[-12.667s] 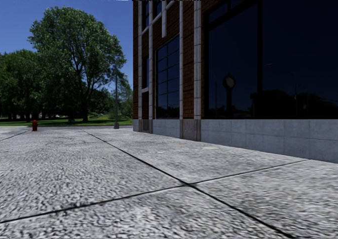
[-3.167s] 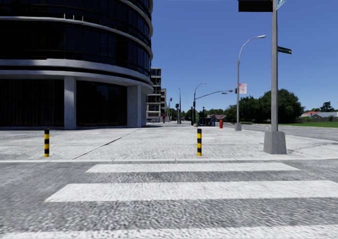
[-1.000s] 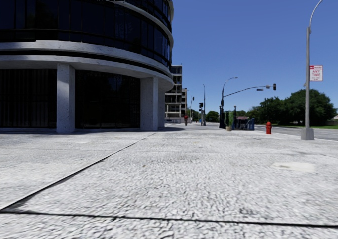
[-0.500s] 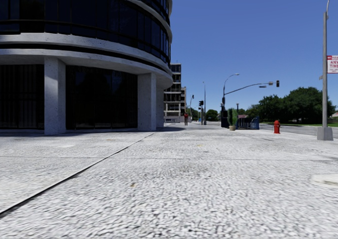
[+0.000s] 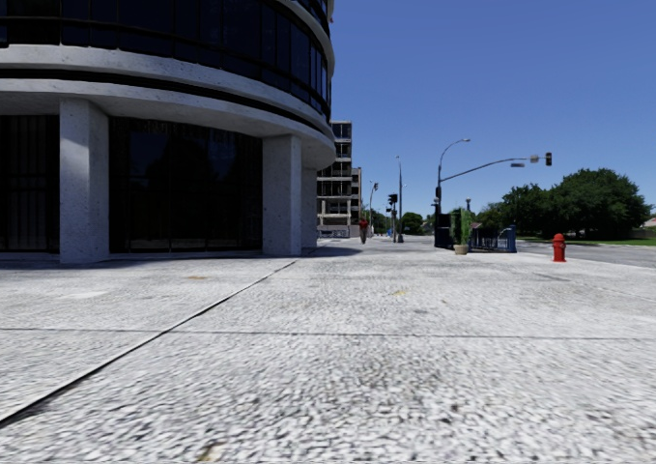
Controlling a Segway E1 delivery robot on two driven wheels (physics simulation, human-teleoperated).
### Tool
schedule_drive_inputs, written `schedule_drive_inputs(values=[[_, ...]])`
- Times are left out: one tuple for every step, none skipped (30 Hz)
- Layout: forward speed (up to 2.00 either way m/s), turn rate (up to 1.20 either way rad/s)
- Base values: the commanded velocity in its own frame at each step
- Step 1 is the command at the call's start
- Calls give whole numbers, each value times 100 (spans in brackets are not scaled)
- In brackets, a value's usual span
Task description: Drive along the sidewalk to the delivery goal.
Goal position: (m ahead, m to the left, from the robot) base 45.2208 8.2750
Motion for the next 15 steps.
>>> schedule_drive_inputs(values=[[200, 0], [200, 0], [200, 0], [200, 0], [200, 0], [200, 0], [200, 0], [200, 0], [200, 0], [200, 0], [200, 0], [200, 0], [200, 0], [200, 0], [200, 0]])
